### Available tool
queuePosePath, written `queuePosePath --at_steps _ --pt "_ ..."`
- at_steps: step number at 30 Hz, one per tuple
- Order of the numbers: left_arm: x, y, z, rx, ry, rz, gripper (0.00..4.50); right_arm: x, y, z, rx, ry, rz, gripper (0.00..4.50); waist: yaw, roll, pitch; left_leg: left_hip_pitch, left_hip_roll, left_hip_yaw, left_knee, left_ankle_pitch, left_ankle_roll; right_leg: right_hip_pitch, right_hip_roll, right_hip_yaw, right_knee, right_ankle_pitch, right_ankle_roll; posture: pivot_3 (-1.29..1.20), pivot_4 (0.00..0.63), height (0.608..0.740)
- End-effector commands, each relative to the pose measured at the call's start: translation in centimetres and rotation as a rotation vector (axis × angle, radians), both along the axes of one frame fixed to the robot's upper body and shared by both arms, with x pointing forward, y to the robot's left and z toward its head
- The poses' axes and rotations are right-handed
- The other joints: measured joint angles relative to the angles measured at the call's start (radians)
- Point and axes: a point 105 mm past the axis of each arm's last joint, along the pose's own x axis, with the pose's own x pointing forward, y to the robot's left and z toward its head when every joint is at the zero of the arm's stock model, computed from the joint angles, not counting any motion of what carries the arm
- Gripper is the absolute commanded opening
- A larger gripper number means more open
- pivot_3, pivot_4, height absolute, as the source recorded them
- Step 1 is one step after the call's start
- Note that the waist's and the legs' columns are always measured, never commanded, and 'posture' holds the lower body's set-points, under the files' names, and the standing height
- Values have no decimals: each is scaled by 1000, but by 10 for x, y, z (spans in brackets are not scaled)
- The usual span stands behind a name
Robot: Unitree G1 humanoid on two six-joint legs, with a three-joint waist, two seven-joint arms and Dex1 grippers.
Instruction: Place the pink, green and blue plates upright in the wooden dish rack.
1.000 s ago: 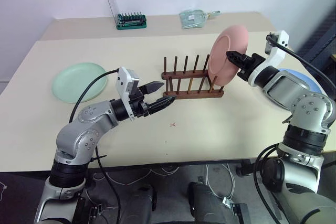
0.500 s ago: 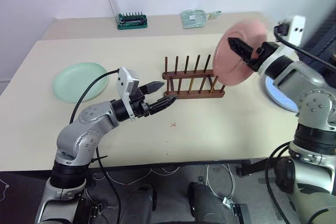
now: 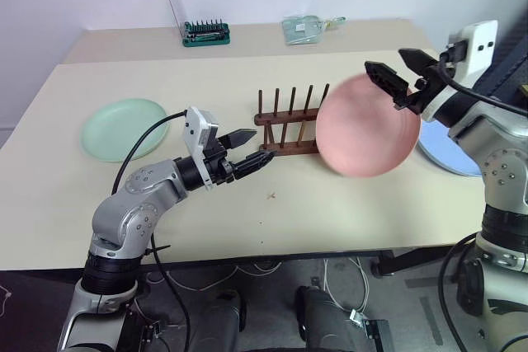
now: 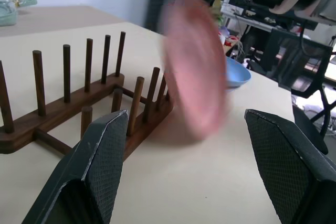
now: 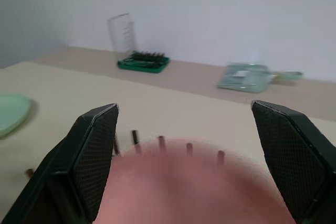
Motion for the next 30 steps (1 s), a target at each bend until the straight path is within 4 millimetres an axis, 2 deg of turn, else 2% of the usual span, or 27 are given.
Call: queuePosePath --at_steps 1,4,8,13,17,19,20,21,23,26,30 --pt "-4 1 7 -9 -44 -2 3649 -3 -4 14 -7 -58 -23 4120 2 0 0 0 0 0 0 0 0 0 0 0 0 0 0 0 150 740" --pt "-4 3 5 -7 -41 8 3649 0 -12 7 -38 -33 -49 4120 1 0 0 0 0 0 0 0 0 0 0 0 0 0 0 0 150 740" --pt "-3 4 4 -2 -40 14 3649 -5 -15 -12 -183 -7 -40 4120 2 0 0 0 0 0 0 0 0 0 0 0 0 0 0 0 150 740" --pt "-1 5 2 6 -37 19 3649 -22 -16 -16 -288 -40 30 4120 0 0 0 0 0 0 0 0 0 0 0 0 0 0 0 0 150 740" --pt "-1 4 0 12 -30 13 3649 -39 -42 -29 -432 20 10 4120 5 0 0 0 0 0 0 0 0 0 0 0 0 0 0 0 150 740" --pt "0 3 -2 14 -27 4 3649 -43 -52 -33 -431 57 -6 4120 5 0 0 0 0 0 1 0 0 1 0 0 -1 0 0 0 150 740" --pt "0 2 -3 17 -25 -2 3649 -47 -57 -34 -407 72 -3 4321 5 0 0 0 0 1 1 0 0 1 0 0 -1 0 0 0 150 740" --pt "0 0 -3 18 -25 -8 3649 -51 -59 -36 -382 87 9 4321 4 0 0 0 0 1 1 0 0 1 0 0 -1 0 0 0 150 740" --pt "1 -1 -4 21 -25 -16 3649 -61 -63 -44 -419 122 24 4321 4 0 0 0 1 1 1 0 0 1 0 0 0 0 0 0 150 740" --pt "2 -3 -4 22 -23 -28 3649 -77 -55 -53 -483 154 80 4321 3 0 0 0 1 1 1 0 1 2 0 0 0 0 0 0 150 740" --pt "2 -7 -6 22 -14 -52 3649 -106 -22 -83 -607 257 263 4321 2 1 -1 1 2 2 1 -1 1 1 1 0 0 0 0 0 150 740"
